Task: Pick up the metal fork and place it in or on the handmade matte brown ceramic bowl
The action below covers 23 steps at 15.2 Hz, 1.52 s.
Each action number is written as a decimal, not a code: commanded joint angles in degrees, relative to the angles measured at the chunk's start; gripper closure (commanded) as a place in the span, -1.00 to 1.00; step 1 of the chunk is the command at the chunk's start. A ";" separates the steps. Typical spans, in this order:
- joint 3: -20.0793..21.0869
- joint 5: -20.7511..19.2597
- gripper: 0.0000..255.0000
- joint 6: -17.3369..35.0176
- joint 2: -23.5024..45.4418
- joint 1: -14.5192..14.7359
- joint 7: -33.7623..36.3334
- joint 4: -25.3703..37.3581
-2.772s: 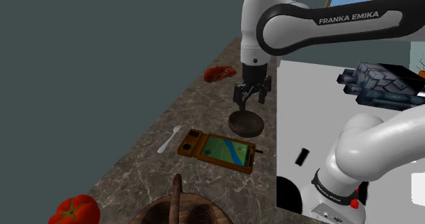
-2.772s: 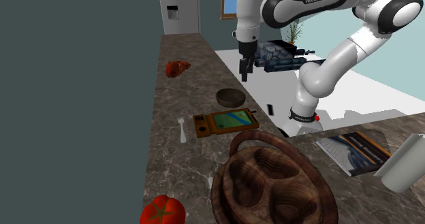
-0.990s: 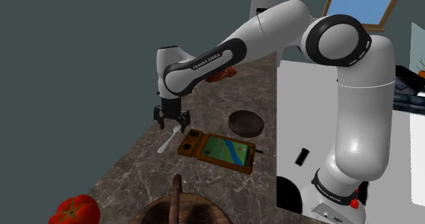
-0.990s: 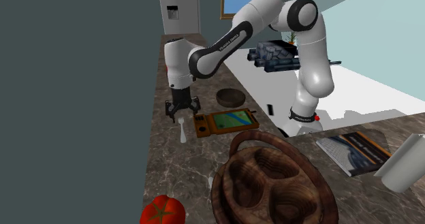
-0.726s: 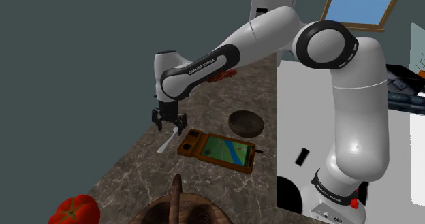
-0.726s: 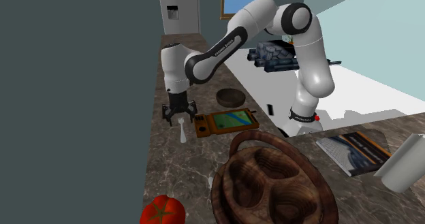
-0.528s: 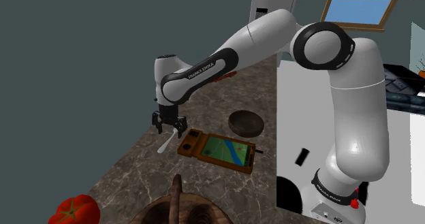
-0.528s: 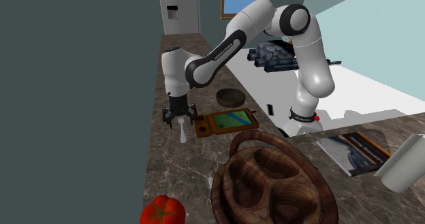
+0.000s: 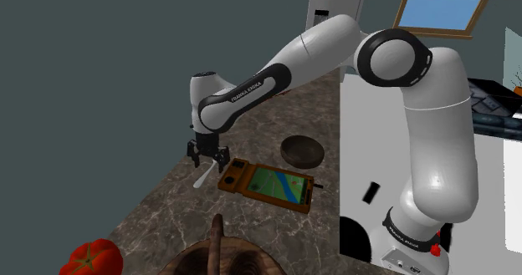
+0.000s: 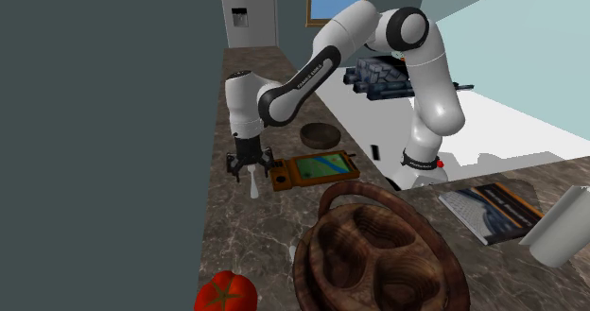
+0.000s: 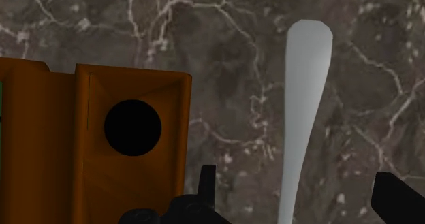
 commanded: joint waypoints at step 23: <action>1.01 1.68 1.00 -7.47 -4.37 -0.74 -0.24 3.37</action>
